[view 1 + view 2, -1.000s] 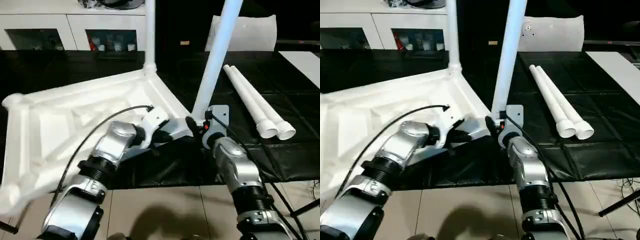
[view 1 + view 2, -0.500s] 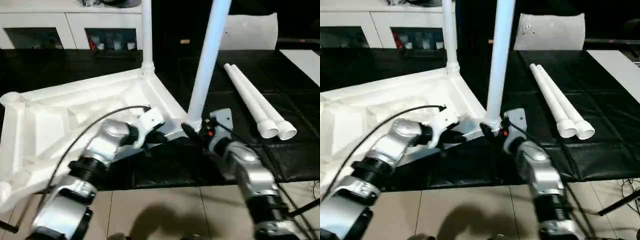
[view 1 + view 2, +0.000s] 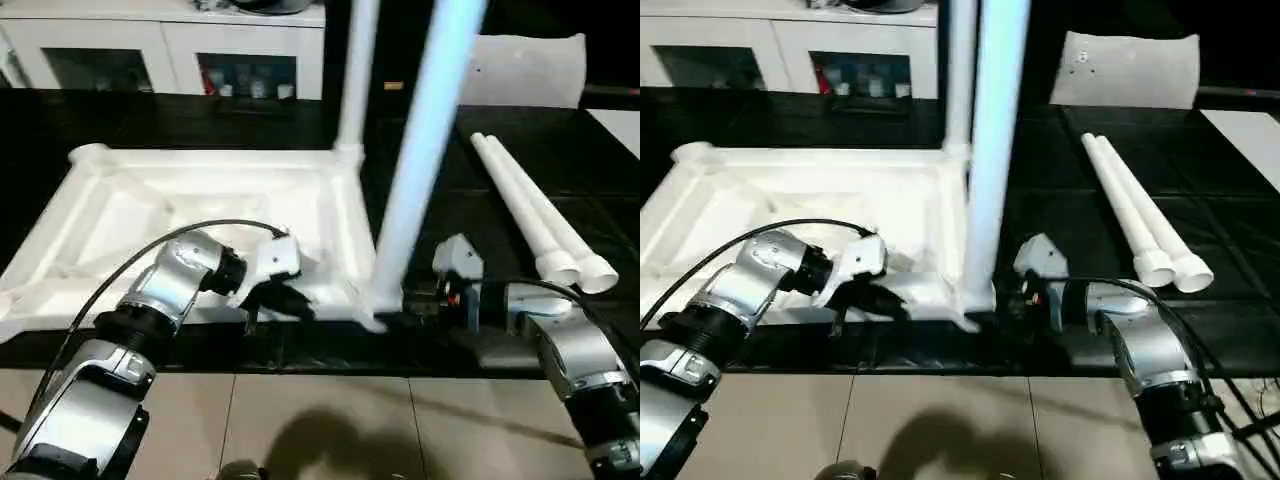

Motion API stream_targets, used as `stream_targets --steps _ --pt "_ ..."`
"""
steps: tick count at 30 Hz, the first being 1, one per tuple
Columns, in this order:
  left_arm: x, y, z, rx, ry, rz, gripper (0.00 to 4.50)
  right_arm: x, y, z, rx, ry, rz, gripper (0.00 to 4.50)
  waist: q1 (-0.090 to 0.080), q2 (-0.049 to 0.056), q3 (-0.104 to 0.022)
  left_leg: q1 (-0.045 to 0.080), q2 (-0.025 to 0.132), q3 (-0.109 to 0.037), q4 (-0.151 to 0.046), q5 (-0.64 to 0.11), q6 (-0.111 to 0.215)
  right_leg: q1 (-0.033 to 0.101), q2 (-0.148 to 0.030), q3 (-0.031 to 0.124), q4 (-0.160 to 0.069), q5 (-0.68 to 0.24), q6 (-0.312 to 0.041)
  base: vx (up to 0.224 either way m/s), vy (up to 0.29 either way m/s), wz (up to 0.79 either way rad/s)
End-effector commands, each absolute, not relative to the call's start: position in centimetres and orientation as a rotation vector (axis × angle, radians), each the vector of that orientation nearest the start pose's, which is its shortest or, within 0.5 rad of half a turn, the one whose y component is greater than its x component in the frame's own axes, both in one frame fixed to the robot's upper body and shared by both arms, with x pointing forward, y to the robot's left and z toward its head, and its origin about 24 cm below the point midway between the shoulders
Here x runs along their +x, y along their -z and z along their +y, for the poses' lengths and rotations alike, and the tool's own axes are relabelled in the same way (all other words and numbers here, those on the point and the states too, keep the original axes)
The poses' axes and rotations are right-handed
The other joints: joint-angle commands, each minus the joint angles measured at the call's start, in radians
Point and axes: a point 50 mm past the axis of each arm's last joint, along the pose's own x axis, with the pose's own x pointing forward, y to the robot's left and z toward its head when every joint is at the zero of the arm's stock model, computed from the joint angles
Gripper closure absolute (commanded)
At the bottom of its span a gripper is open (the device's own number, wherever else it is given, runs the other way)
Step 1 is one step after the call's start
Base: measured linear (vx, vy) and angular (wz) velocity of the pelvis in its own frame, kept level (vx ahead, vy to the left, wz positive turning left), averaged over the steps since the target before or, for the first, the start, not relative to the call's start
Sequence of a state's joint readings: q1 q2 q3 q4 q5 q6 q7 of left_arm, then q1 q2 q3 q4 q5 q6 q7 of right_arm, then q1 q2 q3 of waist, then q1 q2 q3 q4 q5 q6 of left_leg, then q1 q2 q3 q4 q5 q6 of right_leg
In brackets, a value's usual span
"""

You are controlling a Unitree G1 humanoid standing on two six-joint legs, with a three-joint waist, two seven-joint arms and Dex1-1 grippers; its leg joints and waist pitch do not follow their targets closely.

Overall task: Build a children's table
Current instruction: Rotate leg to tighten

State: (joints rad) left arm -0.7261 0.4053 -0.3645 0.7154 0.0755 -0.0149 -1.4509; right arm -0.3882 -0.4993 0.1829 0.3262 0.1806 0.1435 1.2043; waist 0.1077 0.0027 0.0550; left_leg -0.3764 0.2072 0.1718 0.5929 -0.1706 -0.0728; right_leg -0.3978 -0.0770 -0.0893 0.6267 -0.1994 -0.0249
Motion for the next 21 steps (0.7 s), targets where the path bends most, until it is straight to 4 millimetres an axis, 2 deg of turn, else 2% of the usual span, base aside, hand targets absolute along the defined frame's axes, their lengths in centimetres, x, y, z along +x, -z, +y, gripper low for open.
stream_targets --steps 1,3,4,5,7,9,18,19,20,21 --pt "32.3 -7.8 12.6 0.655 1.703 0.501 4.50 28.9 -6.6 -17.0 -0.297 -1.332 0.337 0.02 -0.003 -0.009 -0.070 0.013 0.028 0.001 -0.059 -0.161 0.074 0.058 -0.070 0.056 -0.076 -0.114 -0.219 0.000 0.000 0.00" --pt "32.3 -7.8 12.5 0.661 1.721 0.503 4.50 28.9 -6.6 -16.8 -0.290 -1.353 0.342 0.02 0.001 -0.009 -0.072 0.014 0.030 0.000 -0.058 -0.156 0.074 0.056 -0.071 0.055 -0.075 -0.113 -0.219 0.000 0.000 0.00" --pt "32.3 -7.9 12.5 0.664 1.731 0.504 4.50 28.9 -6.6 -16.7 -0.287 -1.366 0.347 0.29 0.003 -0.009 -0.073 0.014 0.029 0.001 -0.057 -0.153 0.074 0.057 -0.071 0.055 -0.073 -0.107 -0.222 0.000 0.000 0.00" --pt "32.2 -7.9 12.3 0.673 1.758 0.507 4.50 29.0 -6.6 -16.4 -0.268 -1.401 0.355 0.36 0.003 -0.014 -0.073 0.013 0.030 0.000 -0.058 -0.147 0.076 0.058 -0.070 0.054 -0.072 -0.095 -0.225 0.000 0.000 0.00" --pt "32.2 -7.9 12.3 0.683 1.773 0.509 4.50 29.0 -6.6 -16.2 -0.257 -1.425 0.363 0.39 0.003 -0.011 -0.073 0.012 0.029 0.000 -0.057 -0.145 0.079 0.058 -0.070 0.053 -0.072 -0.098 -0.226 0.000 0.000 0.00" --pt "32.2 -7.9 12.2 0.690 1.779 0.509 4.50 28.9 -6.7 -16.1 -0.244 -1.445 0.372 0.69 0.003 -0.012 -0.073 0.013 0.030 0.000 -0.057 -0.141 0.080 0.058 -0.070 0.054 -0.070 -0.086 -0.229 0.000 0.000 0.00" --pt "32.3 -7.9 12.4 0.706 1.798 0.513 4.50 28.8 -6.6 -15.8 -0.227 -1.491 0.382 1.26 0.007 -0.013 -0.071 0.011 0.029 0.000 -0.058 -0.146 0.077 0.057 -0.072 0.053 -0.072 -0.102 -0.223 0.000 0.000 0.00" --pt "32.3 -7.9 12.5 0.706 1.798 0.514 4.50 28.7 -6.5 -15.7 -0.221 -1.496 0.384 1.51 0.007 -0.012 -0.071 0.012 0.030 -0.001 -0.058 -0.146 0.076 0.057 -0.072 0.052 -0.072 -0.104 -0.224 0.000 0.000 0.00" --pt "32.3 -7.9 12.5 0.704 1.797 0.514 4.50 28.7 -6.5 -15.7 -0.218 -1.496 0.384 1.51 0.007 -0.012 -0.071 0.012 0.030 -0.001 -0.058 -0.146 0.076 0.057 -0.072 0.052 -0.072 -0.104 -0.225 0.000 0.000 0.00" --pt "32.3 -7.8 12.5 0.694 1.790 0.513 4.50 28.6 -6.4 -15.5 -0.199 -1.498 0.384 1.58 0.008 -0.009 -0.071 0.013 0.030 -0.001 -0.058 -0.145 0.075 0.057 -0.072 0.052 -0.071 -0.101 -0.227 0.000 0.000 0.00"
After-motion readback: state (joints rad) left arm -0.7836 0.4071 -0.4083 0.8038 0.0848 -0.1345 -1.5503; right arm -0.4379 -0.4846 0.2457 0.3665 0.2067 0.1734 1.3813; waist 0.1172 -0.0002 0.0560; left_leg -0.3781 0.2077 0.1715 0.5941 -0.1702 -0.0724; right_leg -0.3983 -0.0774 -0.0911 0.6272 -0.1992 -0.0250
